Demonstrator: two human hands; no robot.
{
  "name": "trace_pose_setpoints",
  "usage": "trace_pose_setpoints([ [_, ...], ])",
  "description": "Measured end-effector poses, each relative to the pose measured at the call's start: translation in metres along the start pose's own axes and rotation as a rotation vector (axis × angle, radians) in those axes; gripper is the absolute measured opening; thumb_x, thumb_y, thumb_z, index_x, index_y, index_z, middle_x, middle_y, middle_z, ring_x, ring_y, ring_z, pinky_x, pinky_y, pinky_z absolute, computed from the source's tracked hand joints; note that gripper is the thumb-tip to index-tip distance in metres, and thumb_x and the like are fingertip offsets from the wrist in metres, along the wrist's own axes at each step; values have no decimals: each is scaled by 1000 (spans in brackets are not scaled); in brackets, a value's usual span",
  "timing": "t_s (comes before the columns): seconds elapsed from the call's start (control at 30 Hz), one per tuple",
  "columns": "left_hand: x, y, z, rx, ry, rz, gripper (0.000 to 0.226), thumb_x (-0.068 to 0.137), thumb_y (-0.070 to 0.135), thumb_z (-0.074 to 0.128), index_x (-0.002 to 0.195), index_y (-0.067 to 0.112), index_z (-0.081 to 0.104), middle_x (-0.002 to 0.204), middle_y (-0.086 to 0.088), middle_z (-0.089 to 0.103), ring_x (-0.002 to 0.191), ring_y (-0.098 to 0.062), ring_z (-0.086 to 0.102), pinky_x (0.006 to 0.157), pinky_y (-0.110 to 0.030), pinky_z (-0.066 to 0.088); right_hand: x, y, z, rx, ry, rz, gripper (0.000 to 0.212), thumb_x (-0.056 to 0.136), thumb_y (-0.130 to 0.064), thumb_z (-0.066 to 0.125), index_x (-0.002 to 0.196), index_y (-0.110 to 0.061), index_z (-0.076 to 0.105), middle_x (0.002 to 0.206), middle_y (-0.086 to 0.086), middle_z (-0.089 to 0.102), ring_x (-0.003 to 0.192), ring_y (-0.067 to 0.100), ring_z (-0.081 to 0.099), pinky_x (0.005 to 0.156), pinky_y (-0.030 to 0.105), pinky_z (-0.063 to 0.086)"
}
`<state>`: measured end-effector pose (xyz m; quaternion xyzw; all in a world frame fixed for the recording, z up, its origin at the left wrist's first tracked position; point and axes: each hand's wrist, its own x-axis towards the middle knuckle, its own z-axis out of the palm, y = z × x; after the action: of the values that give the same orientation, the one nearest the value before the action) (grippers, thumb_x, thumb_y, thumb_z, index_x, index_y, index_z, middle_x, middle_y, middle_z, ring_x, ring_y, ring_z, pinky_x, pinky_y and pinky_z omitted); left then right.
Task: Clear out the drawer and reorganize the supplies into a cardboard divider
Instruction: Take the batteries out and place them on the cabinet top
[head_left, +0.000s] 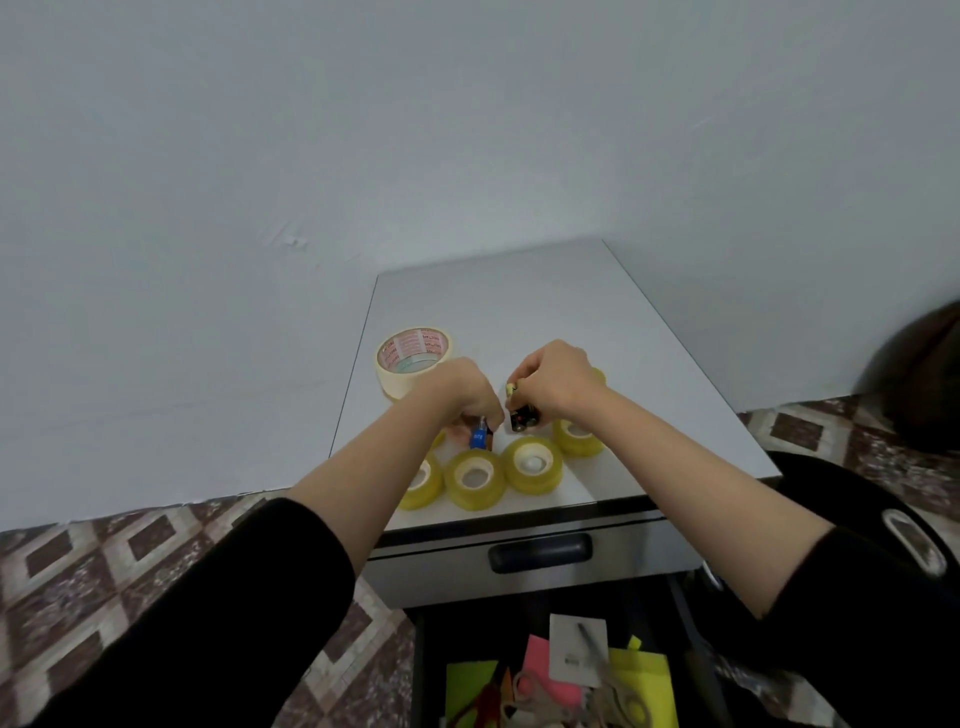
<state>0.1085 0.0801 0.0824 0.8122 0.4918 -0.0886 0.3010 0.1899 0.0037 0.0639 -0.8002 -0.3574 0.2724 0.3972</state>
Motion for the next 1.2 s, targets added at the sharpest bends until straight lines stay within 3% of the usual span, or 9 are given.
trace_pose_setpoints([
  [0.13,-2,-2,0,-17,21,-9,23,78,7,72,75,0,50,85,-19,62,75,-30,64,83,-38,56,5,-5,8,-154,-51,-2,24,76,-7,74,97,3,71,97,16,69,90,31,67,80,40,56],
  [0.27,-3,-5,-1,-15,38,6,25,75,8,75,73,1,52,86,-18,65,84,-31,69,83,-39,56,11,-6,14,-229,-50,9,29,76,-11,73,102,-2,69,103,13,68,93,27,65,79,34,56],
  [0.4,-5,-8,-9,-23,38,21,26,79,13,73,71,2,50,66,-9,63,59,-23,63,79,-32,56,13,-7,19,-232,-62,46,25,77,-7,71,102,-2,68,101,15,68,78,28,67,74,36,58],
  [0.57,-13,-25,-28,-140,126,18,23,83,21,70,81,4,55,76,-4,65,58,-14,63,60,-19,50,15,-6,25,-245,-39,41,27,76,-8,71,102,-4,68,104,13,67,90,26,66,78,36,57],
  [0.63,-14,-41,-32,-188,197,45,20,81,20,72,81,3,60,66,-1,65,50,-11,61,54,-19,52,14,-8,27,-243,-46,42,26,76,-7,71,101,-3,69,104,13,67,91,27,66,80,37,57],
  [0.73,-16,-64,-38,-316,315,62,15,78,13,71,79,-1,65,63,-3,67,58,-18,65,77,-35,58,13,-11,30,-213,-64,55,26,74,-5,73,100,-1,69,104,14,67,91,29,66,79,41,57],
  [0.8,-18,-76,-39,-388,373,45,11,79,10,68,79,0,66,71,-9,69,66,-23,67,82,-40,56,11,-12,32,-210,-69,60,26,74,-6,74,99,-2,69,104,13,67,91,29,66,79,41,57],
  [1.07,-23,-103,-21,-396,341,66,19,80,15,71,98,6,68,92,-6,63,83,-18,57,81,-31,53,3,-21,34,-158,-99,121,22,79,-1,69,99,4,66,97,20,68,79,35,70,75,41,58],
  [1.2,-25,-106,-15,-422,310,77,30,80,13,71,109,6,65,99,-9,61,83,-18,57,78,-29,52,0,-25,36,-179,-135,145,21,81,-4,68,100,2,66,93,16,70,72,29,71,60,27,58],
])
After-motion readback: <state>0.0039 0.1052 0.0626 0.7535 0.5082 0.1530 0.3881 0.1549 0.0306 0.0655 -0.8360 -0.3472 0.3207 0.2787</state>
